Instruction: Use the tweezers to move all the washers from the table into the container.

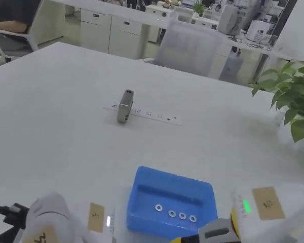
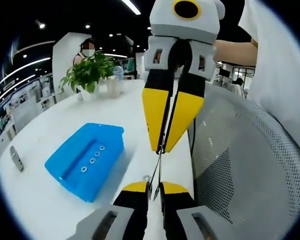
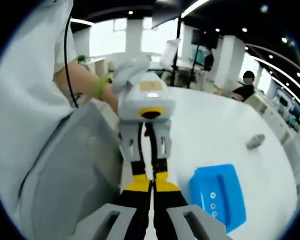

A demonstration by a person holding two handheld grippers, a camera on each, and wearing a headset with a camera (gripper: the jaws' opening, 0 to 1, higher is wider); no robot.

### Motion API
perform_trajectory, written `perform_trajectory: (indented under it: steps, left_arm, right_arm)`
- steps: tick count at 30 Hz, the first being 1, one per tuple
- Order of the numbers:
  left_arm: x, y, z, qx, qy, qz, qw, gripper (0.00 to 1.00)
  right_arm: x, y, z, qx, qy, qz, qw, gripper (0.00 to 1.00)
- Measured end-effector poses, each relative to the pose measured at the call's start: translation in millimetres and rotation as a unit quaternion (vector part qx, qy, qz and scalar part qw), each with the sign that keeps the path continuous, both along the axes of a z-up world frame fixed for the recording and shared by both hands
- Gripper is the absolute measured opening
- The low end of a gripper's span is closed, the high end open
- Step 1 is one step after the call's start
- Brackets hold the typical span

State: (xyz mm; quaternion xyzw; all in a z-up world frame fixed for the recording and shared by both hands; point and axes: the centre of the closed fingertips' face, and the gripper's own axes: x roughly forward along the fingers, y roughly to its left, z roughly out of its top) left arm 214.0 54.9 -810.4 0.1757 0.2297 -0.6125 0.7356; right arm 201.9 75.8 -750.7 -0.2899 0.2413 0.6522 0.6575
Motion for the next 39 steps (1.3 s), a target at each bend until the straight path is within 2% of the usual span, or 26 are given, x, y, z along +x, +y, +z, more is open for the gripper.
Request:
perform_trajectory:
  steps: [6, 11, 18, 22, 25, 31, 33, 37, 38, 39]
  left_arm:
    - [3.6, -24.6, 0.1, -0.005, -0.010, -0.024, 0.9997, 0.05]
    - [8.9, -36.9, -3.2, -0.010, -0.005, -0.034, 0.9994, 0.05]
    - [15.8, -40.2, -4.3, -0.012, 0.001, -0.040, 0.9991, 0.05]
    - [16.9, -41.3, -3.0, -0.015, 0.004, -0.043, 0.9989, 0.05]
    - [15.7, -42.6, -1.6, -0.015, -0.001, -0.047, 0.9988, 0.05]
    - [15.6, -41.6, -2.0, -0.019, 0.004, -0.042, 0.9989, 0.05]
    - [15.0, -39.8, -1.1, -0.015, -0.004, -0.042, 0.9990, 0.05]
    - [14.1, -38.2, -1.3, -0.016, -0.002, -0.041, 0.9990, 0.05]
    - [15.1, -37.6, -0.9, -0.012, -0.011, -0.040, 0.9991, 0.05]
    - [17.8, -36.2, -1.1, -0.003, -0.027, -0.039, 0.9989, 0.05]
  right_arm:
    - [3.3, -17.9, -1.2, -0.005, 0.000, -0.024, 0.9997, 0.00]
    - [8.0, -31.9, -3.9, -0.009, -0.005, -0.049, 0.9988, 0.00]
    - [15.0, -37.2, -5.8, -0.006, -0.006, -0.067, 0.9977, 0.00]
    - [17.2, -37.0, -5.2, -0.007, -0.007, -0.067, 0.9977, 0.00]
    - [18.3, -35.4, -4.5, -0.007, -0.007, -0.065, 0.9978, 0.00]
    - [20.7, -34.7, -5.7, -0.003, -0.002, -0.069, 0.9976, 0.00]
    - [20.0, -35.1, -5.3, -0.007, -0.006, -0.066, 0.9978, 0.00]
    - [17.6, -34.2, -5.9, -0.006, -0.006, -0.063, 0.9980, 0.00]
    - [18.2, -33.7, -5.6, -0.003, -0.005, -0.065, 0.9978, 0.00]
    - [18.2, -33.8, -5.9, -0.004, -0.005, -0.065, 0.9979, 0.00]
